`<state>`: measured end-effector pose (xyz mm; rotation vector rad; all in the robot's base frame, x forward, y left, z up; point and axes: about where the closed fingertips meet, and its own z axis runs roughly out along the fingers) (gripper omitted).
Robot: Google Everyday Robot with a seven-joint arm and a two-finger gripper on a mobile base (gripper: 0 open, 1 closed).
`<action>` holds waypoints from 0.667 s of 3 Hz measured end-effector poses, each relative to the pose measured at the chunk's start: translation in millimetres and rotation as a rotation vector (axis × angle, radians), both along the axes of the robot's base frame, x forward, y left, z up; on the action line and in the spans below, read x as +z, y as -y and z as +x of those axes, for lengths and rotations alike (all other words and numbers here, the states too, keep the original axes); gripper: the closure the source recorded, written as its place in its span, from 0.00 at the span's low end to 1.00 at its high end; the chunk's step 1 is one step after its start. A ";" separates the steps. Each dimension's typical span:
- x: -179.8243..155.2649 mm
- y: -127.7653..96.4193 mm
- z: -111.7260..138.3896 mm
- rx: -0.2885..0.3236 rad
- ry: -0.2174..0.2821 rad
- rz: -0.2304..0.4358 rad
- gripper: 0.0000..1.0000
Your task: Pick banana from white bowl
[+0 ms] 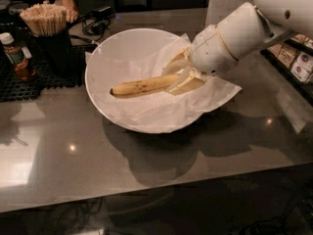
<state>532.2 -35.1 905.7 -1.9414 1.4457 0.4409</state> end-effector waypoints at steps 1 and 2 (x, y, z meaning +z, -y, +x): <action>17.3 4.1 -11.3 0.013 0.048 0.028 1.00; 41.9 10.9 -36.6 0.005 0.133 0.048 1.00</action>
Offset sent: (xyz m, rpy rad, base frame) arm -0.0734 -0.0331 0.0761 0.0694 -0.2545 -0.0330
